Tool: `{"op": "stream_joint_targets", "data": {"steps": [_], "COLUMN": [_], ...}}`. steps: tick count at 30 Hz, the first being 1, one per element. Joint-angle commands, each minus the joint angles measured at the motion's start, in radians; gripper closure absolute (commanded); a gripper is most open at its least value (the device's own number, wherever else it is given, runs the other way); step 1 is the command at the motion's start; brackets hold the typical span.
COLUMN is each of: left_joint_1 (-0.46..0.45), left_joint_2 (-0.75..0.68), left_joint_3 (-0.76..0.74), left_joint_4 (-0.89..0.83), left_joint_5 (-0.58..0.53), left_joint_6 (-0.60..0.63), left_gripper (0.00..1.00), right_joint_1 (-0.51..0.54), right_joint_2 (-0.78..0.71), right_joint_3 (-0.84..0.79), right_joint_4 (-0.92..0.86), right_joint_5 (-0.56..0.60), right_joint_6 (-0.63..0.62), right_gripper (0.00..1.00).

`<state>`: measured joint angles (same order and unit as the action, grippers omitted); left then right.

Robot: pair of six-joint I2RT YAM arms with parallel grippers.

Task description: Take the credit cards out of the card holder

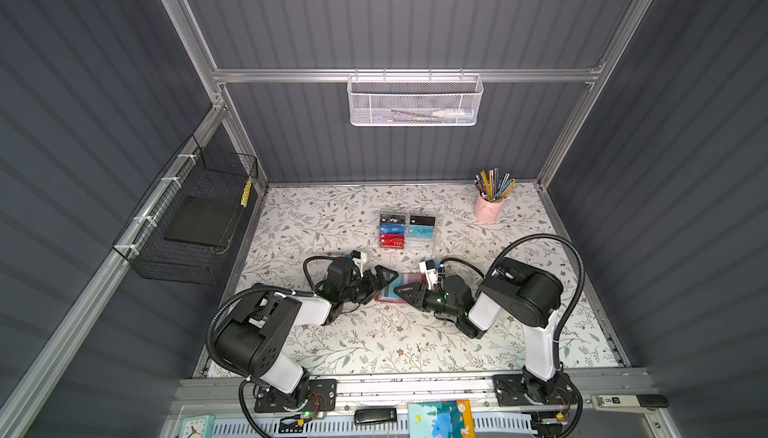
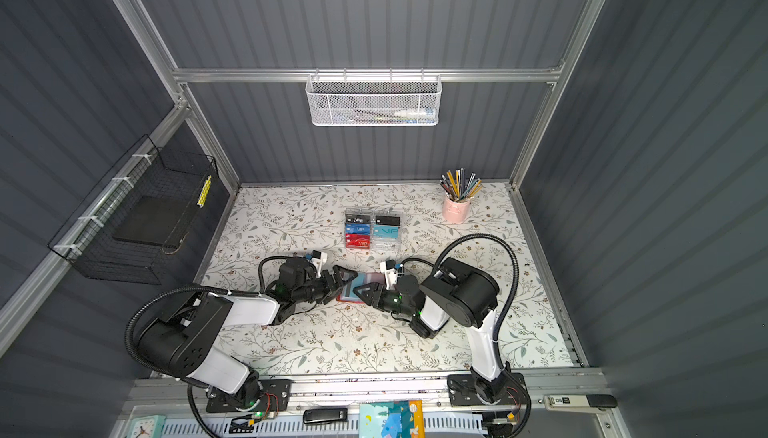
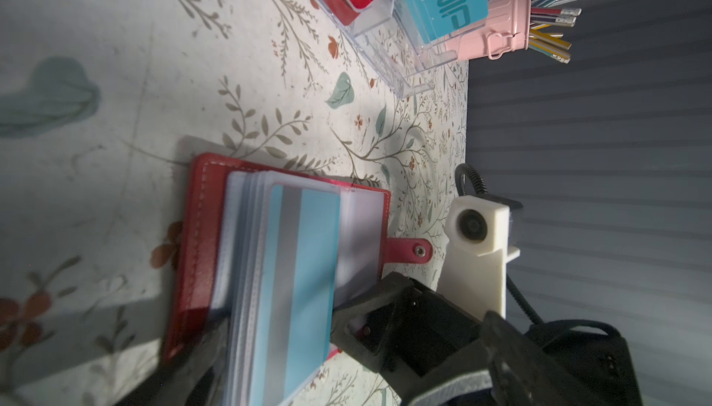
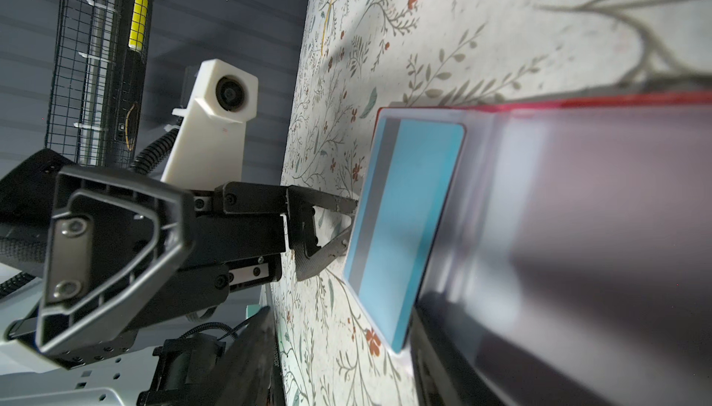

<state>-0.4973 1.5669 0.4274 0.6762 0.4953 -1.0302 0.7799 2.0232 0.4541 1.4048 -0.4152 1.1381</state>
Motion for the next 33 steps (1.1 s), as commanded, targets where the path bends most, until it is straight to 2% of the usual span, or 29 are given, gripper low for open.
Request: {"op": "stream_joint_targets", "data": {"steps": [1,7,13,33], "left_joint_1": [-0.001,-0.003,-0.001,-0.003], "left_joint_2": [0.031,0.05,0.076,0.134], "left_joint_3": [-0.031,-0.042,-0.053,-0.109], "left_joint_4": [-0.017,0.018,0.059,0.192], "left_joint_5": [0.008,0.007,0.014,0.002], "left_joint_6": [-0.033,-0.052,-0.07,-0.149], "left_gripper": [0.0,0.0,0.0,0.0], "right_joint_1": [0.007,0.007,0.007,0.009], "right_joint_2": [0.017,0.018,-0.015,-0.026], "right_joint_3": [0.003,0.013,0.016,0.026], "right_joint_4": [0.063,0.061,-0.042,-0.046], "right_joint_5": [0.004,0.013,0.055,0.136], "right_joint_6": [0.003,0.003,-0.021,0.008], "right_gripper": [0.43,0.43,0.43,0.42]}}
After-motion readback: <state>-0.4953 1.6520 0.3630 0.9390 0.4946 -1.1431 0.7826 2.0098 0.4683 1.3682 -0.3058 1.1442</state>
